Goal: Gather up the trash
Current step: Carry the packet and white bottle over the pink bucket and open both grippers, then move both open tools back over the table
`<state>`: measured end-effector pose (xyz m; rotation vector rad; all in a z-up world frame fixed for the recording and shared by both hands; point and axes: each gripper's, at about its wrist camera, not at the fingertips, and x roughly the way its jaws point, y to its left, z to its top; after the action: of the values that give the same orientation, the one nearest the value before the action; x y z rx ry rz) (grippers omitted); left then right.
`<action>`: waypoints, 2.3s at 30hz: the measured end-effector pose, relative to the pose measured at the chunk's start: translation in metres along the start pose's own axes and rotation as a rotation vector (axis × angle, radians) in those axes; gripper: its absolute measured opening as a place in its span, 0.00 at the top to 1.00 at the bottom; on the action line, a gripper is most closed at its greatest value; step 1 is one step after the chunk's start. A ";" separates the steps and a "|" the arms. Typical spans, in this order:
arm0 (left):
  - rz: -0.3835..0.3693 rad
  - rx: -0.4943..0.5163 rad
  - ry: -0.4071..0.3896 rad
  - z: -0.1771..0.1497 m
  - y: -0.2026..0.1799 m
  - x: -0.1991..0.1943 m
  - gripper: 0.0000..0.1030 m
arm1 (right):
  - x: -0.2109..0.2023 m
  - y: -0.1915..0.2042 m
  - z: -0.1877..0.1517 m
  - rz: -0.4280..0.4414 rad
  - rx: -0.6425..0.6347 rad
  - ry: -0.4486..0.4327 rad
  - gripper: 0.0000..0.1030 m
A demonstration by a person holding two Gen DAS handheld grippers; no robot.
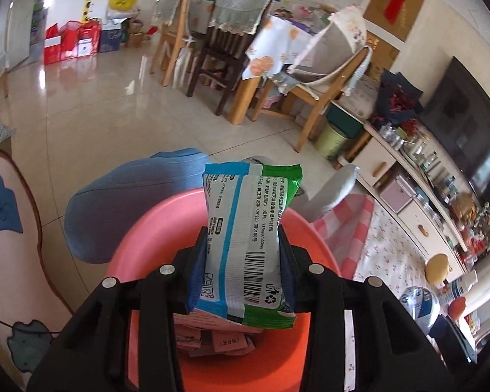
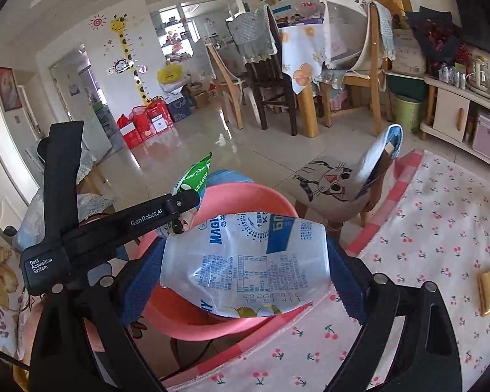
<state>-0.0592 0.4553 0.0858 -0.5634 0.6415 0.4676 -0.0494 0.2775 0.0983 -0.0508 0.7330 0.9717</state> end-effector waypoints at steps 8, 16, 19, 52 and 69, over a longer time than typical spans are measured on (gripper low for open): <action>0.038 -0.002 -0.005 0.002 0.011 0.001 0.55 | 0.036 0.000 -0.007 0.059 0.049 0.056 0.09; 0.070 0.029 -0.067 0.003 0.001 -0.007 0.26 | 0.006 -0.012 -0.014 -0.047 0.056 0.003 0.08; 0.084 0.067 -0.123 0.001 -0.010 -0.014 0.19 | -0.010 -0.016 -0.021 -0.127 0.039 -0.014 0.08; -0.189 0.384 -0.253 -0.054 -0.147 -0.074 0.04 | -0.140 -0.077 -0.088 -0.525 -0.046 -0.084 0.08; -0.281 0.497 -0.174 -0.094 -0.208 -0.099 0.04 | -0.214 -0.143 -0.125 -0.601 0.114 -0.167 0.08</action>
<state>-0.0521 0.2175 0.1604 -0.1328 0.4777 0.0810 -0.0824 -0.0066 0.0898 -0.0837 0.5672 0.3542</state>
